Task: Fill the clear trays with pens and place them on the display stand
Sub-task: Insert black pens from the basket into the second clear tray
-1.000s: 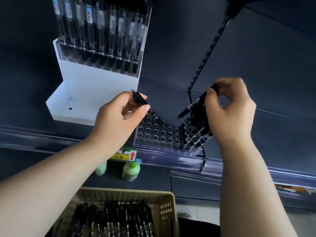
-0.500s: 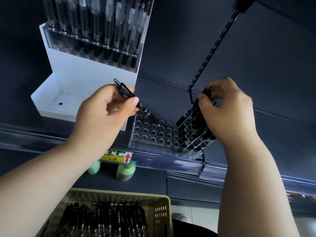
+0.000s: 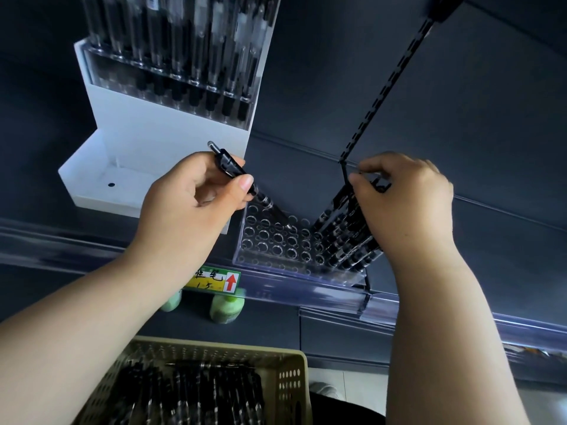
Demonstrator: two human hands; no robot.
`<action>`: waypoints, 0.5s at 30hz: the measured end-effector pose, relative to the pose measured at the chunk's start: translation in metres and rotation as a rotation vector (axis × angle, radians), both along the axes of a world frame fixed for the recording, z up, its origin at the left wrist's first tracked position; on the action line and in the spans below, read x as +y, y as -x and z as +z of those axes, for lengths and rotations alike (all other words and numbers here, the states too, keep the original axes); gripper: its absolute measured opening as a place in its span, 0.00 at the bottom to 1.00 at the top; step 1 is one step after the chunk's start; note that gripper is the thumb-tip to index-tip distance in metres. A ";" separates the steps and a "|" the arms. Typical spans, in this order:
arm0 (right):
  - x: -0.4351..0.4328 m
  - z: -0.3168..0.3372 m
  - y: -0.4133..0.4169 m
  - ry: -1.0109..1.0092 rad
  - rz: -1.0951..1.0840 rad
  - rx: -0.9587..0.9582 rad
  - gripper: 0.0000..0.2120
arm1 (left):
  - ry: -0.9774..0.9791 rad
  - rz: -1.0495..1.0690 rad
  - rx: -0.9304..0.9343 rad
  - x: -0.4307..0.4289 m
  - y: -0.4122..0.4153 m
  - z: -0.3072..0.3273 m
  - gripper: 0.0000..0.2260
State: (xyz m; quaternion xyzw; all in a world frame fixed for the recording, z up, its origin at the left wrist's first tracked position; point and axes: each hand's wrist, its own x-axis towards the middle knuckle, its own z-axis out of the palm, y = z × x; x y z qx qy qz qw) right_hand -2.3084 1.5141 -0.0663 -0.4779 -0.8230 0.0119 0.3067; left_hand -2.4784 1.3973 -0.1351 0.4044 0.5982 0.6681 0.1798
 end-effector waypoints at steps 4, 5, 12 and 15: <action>-0.004 -0.001 0.003 -0.033 0.014 -0.001 0.06 | 0.016 -0.014 0.012 0.003 -0.004 0.002 0.05; -0.005 -0.001 0.002 -0.037 0.024 0.005 0.06 | 0.019 -0.024 0.017 0.004 -0.005 0.002 0.06; -0.007 0.001 -0.006 -0.028 0.054 0.093 0.09 | 0.004 -0.079 0.079 0.004 -0.021 0.009 0.10; -0.007 0.003 -0.008 -0.020 0.068 0.129 0.10 | -0.019 -0.108 0.104 0.010 -0.027 0.015 0.10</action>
